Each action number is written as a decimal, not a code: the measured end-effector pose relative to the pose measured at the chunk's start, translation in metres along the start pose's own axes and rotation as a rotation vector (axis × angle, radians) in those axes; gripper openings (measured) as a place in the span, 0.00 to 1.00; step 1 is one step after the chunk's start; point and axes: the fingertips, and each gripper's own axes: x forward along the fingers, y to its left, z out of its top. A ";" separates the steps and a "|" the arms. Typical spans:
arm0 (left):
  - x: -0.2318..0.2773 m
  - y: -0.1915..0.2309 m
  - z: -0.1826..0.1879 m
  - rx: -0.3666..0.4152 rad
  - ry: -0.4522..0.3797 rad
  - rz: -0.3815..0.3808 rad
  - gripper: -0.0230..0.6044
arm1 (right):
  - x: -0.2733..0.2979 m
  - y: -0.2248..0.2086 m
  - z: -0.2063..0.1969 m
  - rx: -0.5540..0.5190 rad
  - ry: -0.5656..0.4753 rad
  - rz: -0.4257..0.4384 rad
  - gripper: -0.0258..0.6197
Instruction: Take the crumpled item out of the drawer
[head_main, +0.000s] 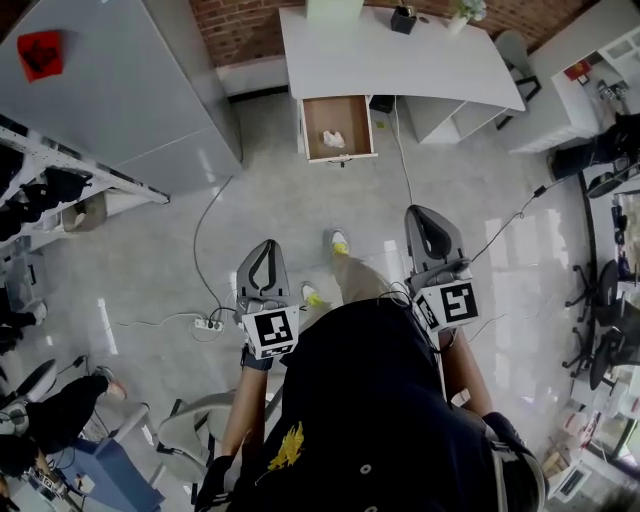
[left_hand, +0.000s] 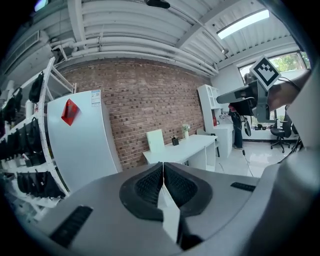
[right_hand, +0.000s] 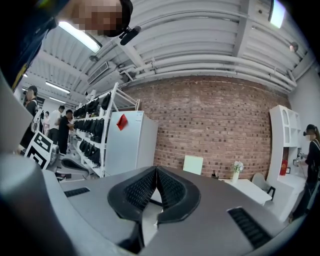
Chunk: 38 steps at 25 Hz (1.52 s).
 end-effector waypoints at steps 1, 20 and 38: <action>0.003 0.003 0.000 -0.001 0.008 0.010 0.07 | 0.007 -0.001 -0.002 0.001 0.004 0.011 0.08; 0.264 0.004 0.101 0.097 0.047 0.084 0.07 | 0.184 -0.234 0.004 0.057 -0.175 0.082 0.08; 0.383 -0.019 0.112 0.114 0.164 0.061 0.07 | 0.279 -0.312 -0.056 0.131 -0.081 0.205 0.08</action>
